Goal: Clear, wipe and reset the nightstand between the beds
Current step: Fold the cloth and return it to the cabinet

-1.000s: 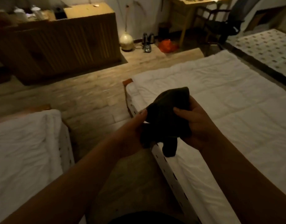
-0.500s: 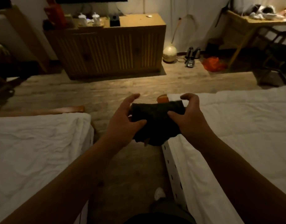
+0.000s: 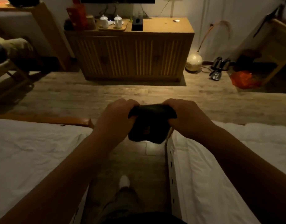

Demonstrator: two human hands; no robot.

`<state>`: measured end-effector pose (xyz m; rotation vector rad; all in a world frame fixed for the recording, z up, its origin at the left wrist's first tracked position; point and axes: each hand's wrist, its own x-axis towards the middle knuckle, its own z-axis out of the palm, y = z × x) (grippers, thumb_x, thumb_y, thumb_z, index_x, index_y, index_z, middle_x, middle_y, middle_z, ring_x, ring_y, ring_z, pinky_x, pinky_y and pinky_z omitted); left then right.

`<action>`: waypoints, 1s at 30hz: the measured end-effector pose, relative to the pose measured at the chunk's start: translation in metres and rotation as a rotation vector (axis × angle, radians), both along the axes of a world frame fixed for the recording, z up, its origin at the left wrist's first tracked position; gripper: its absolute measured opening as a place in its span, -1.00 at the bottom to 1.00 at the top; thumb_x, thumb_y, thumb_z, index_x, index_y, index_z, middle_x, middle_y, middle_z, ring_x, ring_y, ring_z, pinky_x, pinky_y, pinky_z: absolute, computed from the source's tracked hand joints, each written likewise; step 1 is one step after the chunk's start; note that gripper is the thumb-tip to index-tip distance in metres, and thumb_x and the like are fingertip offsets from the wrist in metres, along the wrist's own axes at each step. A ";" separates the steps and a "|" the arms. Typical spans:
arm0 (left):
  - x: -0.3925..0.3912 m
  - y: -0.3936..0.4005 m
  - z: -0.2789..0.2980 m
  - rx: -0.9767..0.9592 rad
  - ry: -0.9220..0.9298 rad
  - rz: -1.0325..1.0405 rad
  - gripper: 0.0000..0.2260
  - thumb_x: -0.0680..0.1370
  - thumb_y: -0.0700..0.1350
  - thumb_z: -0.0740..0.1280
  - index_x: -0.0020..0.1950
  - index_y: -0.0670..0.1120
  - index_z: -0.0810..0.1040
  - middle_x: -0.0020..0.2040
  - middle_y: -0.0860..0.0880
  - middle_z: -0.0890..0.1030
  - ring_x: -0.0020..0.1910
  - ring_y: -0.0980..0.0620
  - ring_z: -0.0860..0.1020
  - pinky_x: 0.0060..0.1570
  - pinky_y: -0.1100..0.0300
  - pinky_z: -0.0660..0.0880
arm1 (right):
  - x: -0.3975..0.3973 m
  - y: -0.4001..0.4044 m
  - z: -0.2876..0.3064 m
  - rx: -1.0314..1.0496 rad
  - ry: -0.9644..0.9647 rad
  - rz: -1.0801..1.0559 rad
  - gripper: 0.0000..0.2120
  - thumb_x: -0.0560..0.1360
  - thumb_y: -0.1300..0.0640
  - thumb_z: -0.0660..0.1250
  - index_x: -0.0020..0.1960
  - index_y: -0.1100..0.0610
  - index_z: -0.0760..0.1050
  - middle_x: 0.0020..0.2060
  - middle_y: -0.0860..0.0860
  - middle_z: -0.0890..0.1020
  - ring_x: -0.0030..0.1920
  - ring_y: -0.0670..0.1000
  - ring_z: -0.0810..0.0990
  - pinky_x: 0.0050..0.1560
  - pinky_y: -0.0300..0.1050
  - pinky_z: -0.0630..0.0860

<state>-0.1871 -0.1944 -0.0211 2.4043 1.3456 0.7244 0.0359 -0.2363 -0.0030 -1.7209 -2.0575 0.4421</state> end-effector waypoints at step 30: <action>0.160 0.706 -0.034 -1.051 -0.799 0.112 -0.61 0.42 -0.20 0.46 0.21 -0.02 0.48 0.19 -0.11 0.57 0.12 -0.16 0.59 0.00 -0.09 0.60 | 0.147 0.685 -0.068 -0.281 1.396 -0.458 -0.54 0.41 0.37 0.40 0.20 -0.01 0.47 0.13 0.07 0.56 0.09 0.16 0.59 -0.11 0.04 0.63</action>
